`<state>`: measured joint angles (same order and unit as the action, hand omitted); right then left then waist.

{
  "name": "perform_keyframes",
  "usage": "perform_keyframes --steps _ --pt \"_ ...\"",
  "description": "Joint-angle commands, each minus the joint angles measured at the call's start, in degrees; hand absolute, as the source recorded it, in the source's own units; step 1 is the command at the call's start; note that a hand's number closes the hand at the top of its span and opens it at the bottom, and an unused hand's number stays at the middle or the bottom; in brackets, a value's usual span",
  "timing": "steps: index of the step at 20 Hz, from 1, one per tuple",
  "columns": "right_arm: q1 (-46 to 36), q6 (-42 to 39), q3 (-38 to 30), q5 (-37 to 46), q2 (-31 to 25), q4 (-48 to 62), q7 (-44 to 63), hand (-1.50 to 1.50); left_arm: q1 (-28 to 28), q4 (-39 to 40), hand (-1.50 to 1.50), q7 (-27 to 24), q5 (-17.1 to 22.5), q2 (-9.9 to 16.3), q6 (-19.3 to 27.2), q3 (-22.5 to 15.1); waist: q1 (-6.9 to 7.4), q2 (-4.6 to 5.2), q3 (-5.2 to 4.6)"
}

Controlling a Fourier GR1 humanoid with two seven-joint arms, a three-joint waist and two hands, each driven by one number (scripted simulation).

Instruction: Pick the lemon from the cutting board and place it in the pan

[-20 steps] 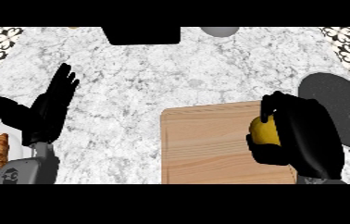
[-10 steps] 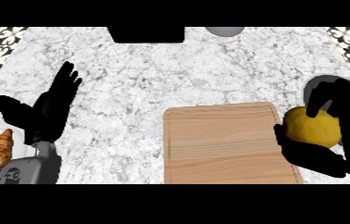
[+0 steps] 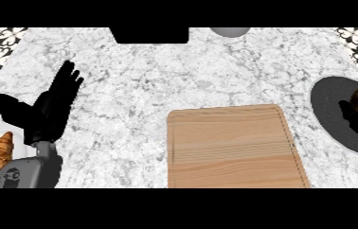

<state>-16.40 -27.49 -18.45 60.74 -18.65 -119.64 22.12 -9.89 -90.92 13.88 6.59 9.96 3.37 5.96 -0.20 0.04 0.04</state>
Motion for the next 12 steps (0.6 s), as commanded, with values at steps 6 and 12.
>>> perform_keyframes --steps 6,12 --pt "4.45 17.07 -15.28 -7.13 -6.38 23.40 -19.98 1.50 0.89 1.44 0.00 -1.65 -0.19 0.25 -0.92 0.74 0.24 0.10 0.03" --pt "-2.42 24.95 -12.47 -7.24 -8.80 43.07 -29.15 1.50 2.04 -2.89 0.00 0.27 -0.26 0.18 -0.97 0.14 1.03 0.14 0.02"
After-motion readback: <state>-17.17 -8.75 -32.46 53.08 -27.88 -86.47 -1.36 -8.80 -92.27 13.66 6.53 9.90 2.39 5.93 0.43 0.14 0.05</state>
